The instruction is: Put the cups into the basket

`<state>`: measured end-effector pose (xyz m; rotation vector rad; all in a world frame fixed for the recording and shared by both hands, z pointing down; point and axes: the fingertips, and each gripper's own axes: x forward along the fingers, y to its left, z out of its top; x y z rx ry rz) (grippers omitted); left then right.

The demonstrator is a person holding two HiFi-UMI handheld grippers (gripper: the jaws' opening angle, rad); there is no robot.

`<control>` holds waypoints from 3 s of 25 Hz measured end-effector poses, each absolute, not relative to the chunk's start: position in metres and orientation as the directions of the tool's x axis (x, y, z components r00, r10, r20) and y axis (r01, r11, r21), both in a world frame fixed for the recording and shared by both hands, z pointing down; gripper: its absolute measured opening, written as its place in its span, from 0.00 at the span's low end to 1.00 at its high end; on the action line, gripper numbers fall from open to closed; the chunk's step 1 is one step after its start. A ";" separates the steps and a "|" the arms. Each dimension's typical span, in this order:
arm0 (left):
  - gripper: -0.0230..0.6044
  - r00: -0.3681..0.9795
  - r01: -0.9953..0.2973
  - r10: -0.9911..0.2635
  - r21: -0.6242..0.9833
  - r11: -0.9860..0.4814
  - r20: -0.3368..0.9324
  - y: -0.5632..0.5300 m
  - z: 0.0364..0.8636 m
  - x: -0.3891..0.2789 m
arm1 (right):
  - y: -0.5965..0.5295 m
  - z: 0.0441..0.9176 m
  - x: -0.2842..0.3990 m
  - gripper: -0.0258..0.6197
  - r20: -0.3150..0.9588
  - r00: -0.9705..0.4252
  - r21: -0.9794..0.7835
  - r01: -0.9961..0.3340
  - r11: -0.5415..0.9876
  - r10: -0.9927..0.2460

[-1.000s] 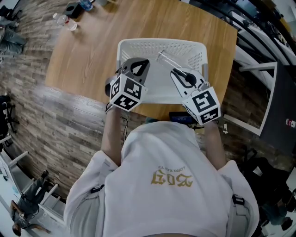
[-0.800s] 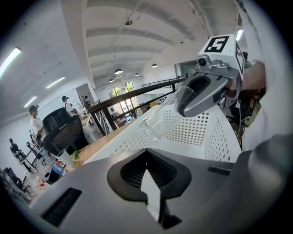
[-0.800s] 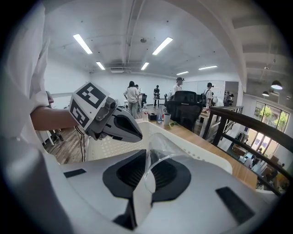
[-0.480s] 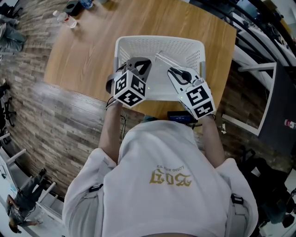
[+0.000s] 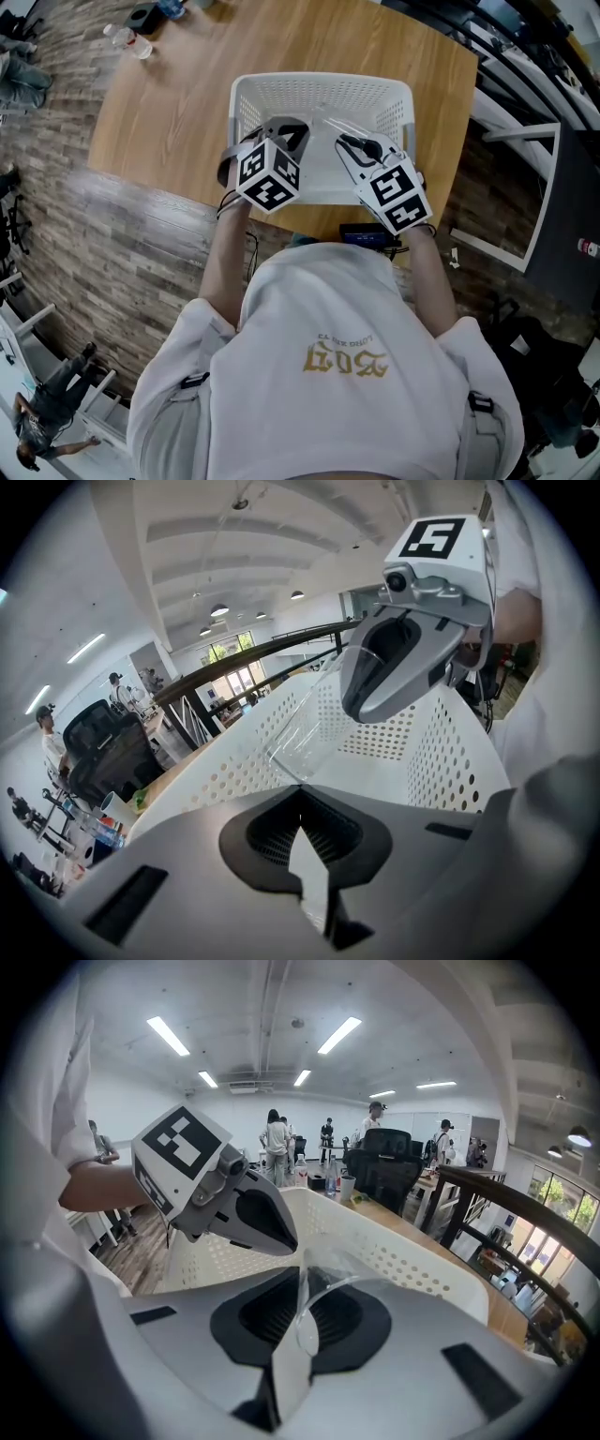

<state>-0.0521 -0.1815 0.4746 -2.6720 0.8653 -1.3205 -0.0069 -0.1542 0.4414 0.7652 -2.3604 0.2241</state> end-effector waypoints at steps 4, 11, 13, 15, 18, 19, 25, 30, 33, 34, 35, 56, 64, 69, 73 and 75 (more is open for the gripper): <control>0.05 0.478 -0.447 -0.473 -0.259 -0.856 0.740 -0.182 0.480 -0.051 | -0.158 0.448 -0.010 0.09 0.645 -0.616 0.038 -0.565 0.824 -0.452; 0.05 0.483 -0.406 -0.411 -0.218 -0.887 0.774 -0.176 0.497 -0.041 | -0.163 0.470 -0.010 0.09 0.713 -0.560 0.085 -0.527 0.846 -0.421; 0.05 0.477 -0.391 -0.397 -0.215 -0.895 0.785 -0.173 0.502 -0.038 | -0.163 0.474 -0.008 0.09 0.736 -0.538 0.091 -0.523 0.847 -0.411; 0.05 0.473 -0.382 -0.386 -0.210 -0.900 0.792 -0.172 0.505 -0.037 | -0.164 0.481 -0.005 0.09 0.765 -0.505 0.108 -0.511 0.853 -0.399; 0.05 0.458 -0.375 -0.377 -0.209 -0.903 0.805 -0.172 0.511 -0.037 | -0.162 0.492 -0.002 0.09 0.801 -0.466 0.129 -0.479 0.868 -0.376; 0.05 0.453 -0.371 -0.373 -0.209 -0.905 0.810 -0.172 0.513 -0.037 | -0.162 0.495 -0.001 0.09 0.810 -0.456 0.131 -0.471 0.872 -0.368; 0.05 0.432 -0.360 -0.344 -0.191 -0.913 0.834 -0.174 0.524 -0.038 | -0.161 0.510 0.003 0.09 0.845 -0.414 0.118 -0.472 0.873 -0.338; 0.05 0.421 -0.356 -0.331 -0.182 -0.917 0.844 -0.176 0.529 -0.039 | -0.159 0.518 0.000 0.09 0.869 -0.394 0.104 -0.445 0.889 -0.299; 0.05 0.407 -0.356 -0.329 -0.184 -0.916 0.852 -0.177 0.531 -0.041 | -0.157 0.522 -0.001 0.09 0.881 -0.379 0.099 -0.438 0.893 -0.283; 0.05 0.402 -0.357 -0.328 -0.183 -0.916 0.855 -0.177 0.532 -0.042 | -0.156 0.524 -0.001 0.09 0.886 -0.373 0.098 -0.434 0.896 -0.277; 0.05 0.399 -0.359 -0.325 -0.180 -0.916 0.858 -0.177 0.534 -0.043 | -0.154 0.526 -0.001 0.09 0.891 -0.366 0.095 -0.429 0.898 -0.269; 0.05 0.308 -0.307 -0.269 -0.173 -0.936 0.913 -0.170 0.553 -0.049 | -0.143 0.547 0.003 0.09 0.948 -0.266 0.074 -0.350 0.934 -0.175; 0.05 0.297 -0.312 -0.257 -0.161 -0.936 0.919 -0.168 0.557 -0.051 | -0.142 0.549 0.004 0.09 0.952 -0.254 0.074 -0.348 0.935 -0.169; 0.05 0.284 -0.300 -0.240 -0.151 -0.942 0.928 -0.165 0.562 -0.051 | -0.141 0.551 0.005 0.09 0.956 -0.242 0.077 -0.341 0.937 -0.167; 0.05 0.281 -0.310 -0.241 -0.150 -0.939 0.929 -0.167 0.562 -0.053 | -0.141 0.554 0.006 0.09 0.962 -0.218 0.090 -0.323 0.942 -0.167; 0.05 0.271 -0.310 -0.239 -0.151 -0.939 0.932 -0.167 0.564 -0.054 | -0.140 0.556 0.008 0.09 0.965 -0.207 0.092 -0.317 0.944 -0.163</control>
